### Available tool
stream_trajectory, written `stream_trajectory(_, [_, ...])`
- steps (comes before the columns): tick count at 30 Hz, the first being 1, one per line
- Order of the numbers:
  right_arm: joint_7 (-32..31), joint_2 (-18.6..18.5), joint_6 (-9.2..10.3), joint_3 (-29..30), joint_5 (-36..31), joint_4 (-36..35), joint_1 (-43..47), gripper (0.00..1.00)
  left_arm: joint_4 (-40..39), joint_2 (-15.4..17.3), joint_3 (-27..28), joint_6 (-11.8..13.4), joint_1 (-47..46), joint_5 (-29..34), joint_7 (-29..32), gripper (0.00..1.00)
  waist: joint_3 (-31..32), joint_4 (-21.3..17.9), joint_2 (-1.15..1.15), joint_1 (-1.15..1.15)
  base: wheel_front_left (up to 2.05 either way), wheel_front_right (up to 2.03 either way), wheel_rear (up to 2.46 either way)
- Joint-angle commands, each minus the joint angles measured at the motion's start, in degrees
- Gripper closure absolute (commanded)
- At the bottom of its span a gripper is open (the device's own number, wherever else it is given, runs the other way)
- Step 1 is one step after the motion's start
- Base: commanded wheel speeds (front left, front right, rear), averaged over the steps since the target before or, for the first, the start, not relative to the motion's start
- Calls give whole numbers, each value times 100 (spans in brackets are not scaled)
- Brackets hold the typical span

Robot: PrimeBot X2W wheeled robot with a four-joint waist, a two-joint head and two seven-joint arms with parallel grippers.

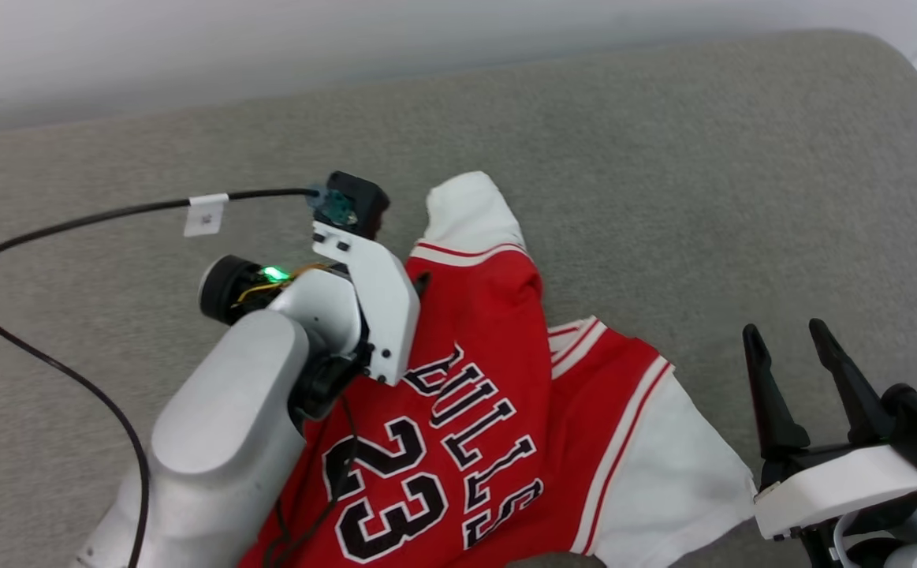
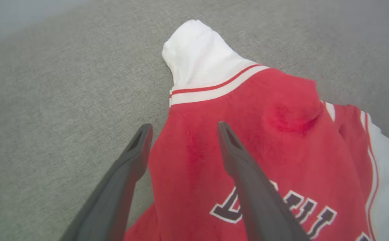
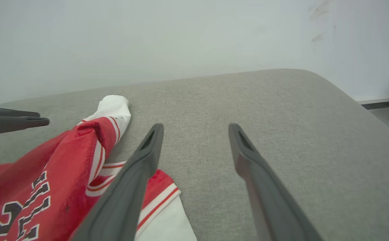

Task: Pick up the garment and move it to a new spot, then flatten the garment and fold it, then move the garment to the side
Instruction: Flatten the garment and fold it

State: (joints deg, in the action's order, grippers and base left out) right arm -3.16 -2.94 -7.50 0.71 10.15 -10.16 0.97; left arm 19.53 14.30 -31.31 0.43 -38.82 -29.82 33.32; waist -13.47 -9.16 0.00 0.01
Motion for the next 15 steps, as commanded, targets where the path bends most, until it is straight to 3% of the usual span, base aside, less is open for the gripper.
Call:
stream_trajectory(1, [55,8,2,6,30,34,-130,0,132,57,-5,-20,-110,4,82,0,-284,-292,0,-1,0,0,0])
stream_trajectory(11, [214,8,2,-7,137,320,-263,0,1333,-24,-140,-58,176,-540,1456,0,-482,-469,0,-1,0,0,0])
stream_trajectory(12, [220,8,2,-6,146,330,-282,0,1364,-29,-192,-71,224,-549,1534,50,-487,-469,0,-1,0,0,0])
stream_trajectory(13, [226,8,2,-1,148,334,-294,0,1355,-37,-216,-80,259,-548,1512,78,-482,-465,0,-1,0,0,0])
stream_trajectory(14, [208,9,2,7,133,334,-296,0,1284,-27,-258,-120,279,-484,1357,100,-467,-439,0,-1,0,0,0])
stream_trajectory(15, [193,9,2,13,120,325,-310,0,1229,-12,-249,-133,250,-444,1234,100,-455,-415,0,-1,0,0,0])
